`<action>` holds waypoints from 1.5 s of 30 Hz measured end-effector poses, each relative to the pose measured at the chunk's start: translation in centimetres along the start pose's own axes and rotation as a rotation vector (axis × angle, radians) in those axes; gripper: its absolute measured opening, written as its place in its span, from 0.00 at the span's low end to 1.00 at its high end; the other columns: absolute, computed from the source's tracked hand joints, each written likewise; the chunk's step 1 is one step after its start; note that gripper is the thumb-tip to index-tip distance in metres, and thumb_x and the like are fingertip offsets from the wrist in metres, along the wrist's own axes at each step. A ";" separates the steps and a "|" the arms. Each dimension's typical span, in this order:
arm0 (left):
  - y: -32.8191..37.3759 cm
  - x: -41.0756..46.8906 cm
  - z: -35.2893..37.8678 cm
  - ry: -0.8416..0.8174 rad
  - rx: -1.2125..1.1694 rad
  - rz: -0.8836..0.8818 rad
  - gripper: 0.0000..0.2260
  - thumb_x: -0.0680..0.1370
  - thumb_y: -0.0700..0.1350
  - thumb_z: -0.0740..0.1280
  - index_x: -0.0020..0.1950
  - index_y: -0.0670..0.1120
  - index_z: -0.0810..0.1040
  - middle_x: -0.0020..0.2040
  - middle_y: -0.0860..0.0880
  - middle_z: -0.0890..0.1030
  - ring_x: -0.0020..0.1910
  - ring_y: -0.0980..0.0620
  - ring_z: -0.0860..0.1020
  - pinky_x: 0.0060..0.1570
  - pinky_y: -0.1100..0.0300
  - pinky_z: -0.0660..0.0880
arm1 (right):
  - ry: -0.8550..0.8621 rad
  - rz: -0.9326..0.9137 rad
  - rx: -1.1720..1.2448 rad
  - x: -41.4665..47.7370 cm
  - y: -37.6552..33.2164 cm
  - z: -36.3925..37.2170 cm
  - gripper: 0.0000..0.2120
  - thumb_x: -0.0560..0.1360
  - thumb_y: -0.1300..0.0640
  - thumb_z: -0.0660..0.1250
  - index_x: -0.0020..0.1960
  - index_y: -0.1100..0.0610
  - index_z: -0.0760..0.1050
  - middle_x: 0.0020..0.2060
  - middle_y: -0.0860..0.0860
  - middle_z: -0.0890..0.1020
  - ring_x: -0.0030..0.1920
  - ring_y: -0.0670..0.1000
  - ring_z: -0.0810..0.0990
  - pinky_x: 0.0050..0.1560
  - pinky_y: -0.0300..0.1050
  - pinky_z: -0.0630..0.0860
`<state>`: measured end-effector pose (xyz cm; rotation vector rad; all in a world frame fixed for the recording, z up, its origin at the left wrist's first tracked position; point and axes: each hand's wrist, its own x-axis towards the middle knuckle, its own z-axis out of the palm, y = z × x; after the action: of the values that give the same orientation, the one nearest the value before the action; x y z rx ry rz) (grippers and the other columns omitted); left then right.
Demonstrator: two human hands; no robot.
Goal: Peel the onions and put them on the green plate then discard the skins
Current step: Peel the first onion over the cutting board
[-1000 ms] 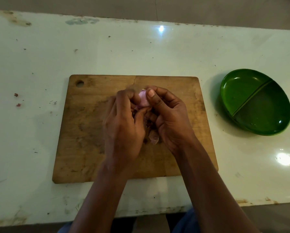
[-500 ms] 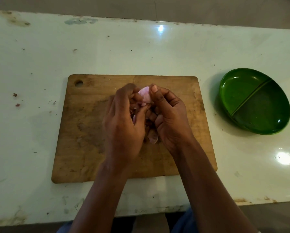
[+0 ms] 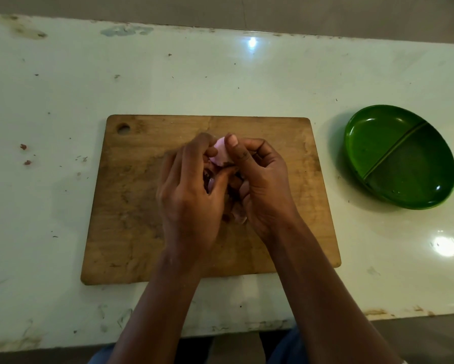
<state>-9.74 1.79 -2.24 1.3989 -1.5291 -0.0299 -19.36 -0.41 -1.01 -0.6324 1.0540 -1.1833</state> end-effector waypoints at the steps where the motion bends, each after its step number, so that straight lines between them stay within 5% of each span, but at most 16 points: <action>1: 0.0 0.1 -0.1 -0.014 -0.013 -0.023 0.18 0.71 0.38 0.74 0.56 0.43 0.71 0.46 0.44 0.79 0.45 0.51 0.76 0.44 0.69 0.69 | -0.006 0.005 -0.003 0.0 0.0 0.0 0.22 0.64 0.51 0.73 0.52 0.63 0.76 0.48 0.65 0.82 0.39 0.60 0.81 0.33 0.48 0.78; 8: -0.1 0.2 -0.1 -0.086 -0.076 -0.083 0.17 0.72 0.36 0.72 0.56 0.46 0.68 0.47 0.56 0.71 0.44 0.51 0.75 0.42 0.69 0.69 | -0.056 -0.003 -0.028 0.1 0.1 -0.2 0.17 0.64 0.53 0.74 0.48 0.61 0.76 0.41 0.59 0.83 0.38 0.58 0.82 0.38 0.53 0.78; 12: 0.1 -0.1 0.1 -0.086 -0.051 -0.040 0.14 0.73 0.35 0.69 0.54 0.45 0.68 0.43 0.51 0.73 0.43 0.55 0.71 0.42 0.72 0.67 | -0.050 0.024 -0.030 0.1 0.0 -0.2 0.17 0.64 0.50 0.74 0.47 0.59 0.76 0.35 0.57 0.81 0.30 0.57 0.78 0.26 0.45 0.73; 18: 0.1 -0.4 0.2 -0.070 -0.091 -0.028 0.18 0.72 0.34 0.71 0.56 0.45 0.68 0.42 0.49 0.75 0.42 0.50 0.76 0.44 0.68 0.70 | -0.037 0.036 -0.009 0.2 0.3 -0.4 0.23 0.64 0.45 0.75 0.51 0.59 0.76 0.36 0.57 0.81 0.30 0.56 0.78 0.28 0.47 0.72; 22: 0.5 0.3 -0.1 0.012 -0.272 -0.168 0.14 0.74 0.39 0.72 0.55 0.47 0.71 0.43 0.49 0.77 0.41 0.52 0.78 0.41 0.63 0.76 | -0.006 0.027 0.217 0.7 0.1 -0.7 0.22 0.70 0.53 0.70 0.58 0.67 0.74 0.52 0.64 0.80 0.52 0.60 0.81 0.55 0.56 0.78; 26: 0.5 0.7 -0.1 0.051 -0.307 -0.275 0.10 0.75 0.43 0.71 0.53 0.44 0.72 0.46 0.52 0.77 0.43 0.53 0.79 0.40 0.64 0.76 | -0.082 0.067 0.318 0.8 -0.1 -0.9 0.13 0.74 0.61 0.66 0.56 0.66 0.75 0.49 0.60 0.81 0.50 0.56 0.82 0.53 0.49 0.80; 30: 0.3 0.6 0.1 0.006 -0.286 -0.320 0.10 0.77 0.44 0.69 0.54 0.40 0.75 0.48 0.49 0.78 0.45 0.53 0.79 0.42 0.62 0.77 | -0.147 0.092 0.319 0.5 -0.2 -0.6 0.14 0.71 0.62 0.66 0.56 0.64 0.76 0.50 0.60 0.82 0.50 0.56 0.82 0.52 0.48 0.80; 36: 0.0 0.6 -0.1 -0.058 -0.189 -0.269 0.13 0.79 0.49 0.63 0.55 0.40 0.75 0.49 0.46 0.79 0.45 0.52 0.78 0.42 0.65 0.75 | -0.229 0.096 0.327 0.3 -0.1 -0.2 0.09 0.73 0.65 0.65 0.53 0.60 0.77 0.51 0.59 0.81 0.50 0.56 0.82 0.50 0.46 0.81; 45: -0.6 0.6 0.0 -0.041 -0.151 -0.201 0.11 0.81 0.43 0.59 0.53 0.35 0.74 0.49 0.46 0.73 0.46 0.54 0.74 0.43 0.72 0.70 | -0.240 0.042 0.271 -0.2 0.0 0.3 0.12 0.64 0.61 0.71 0.47 0.57 0.79 0.46 0.56 0.83 0.42 0.52 0.84 0.34 0.42 0.79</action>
<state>-9.21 1.15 -2.23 1.4323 -1.3840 -0.2930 -19.12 -0.31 -0.80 -0.5211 0.6880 -1.1564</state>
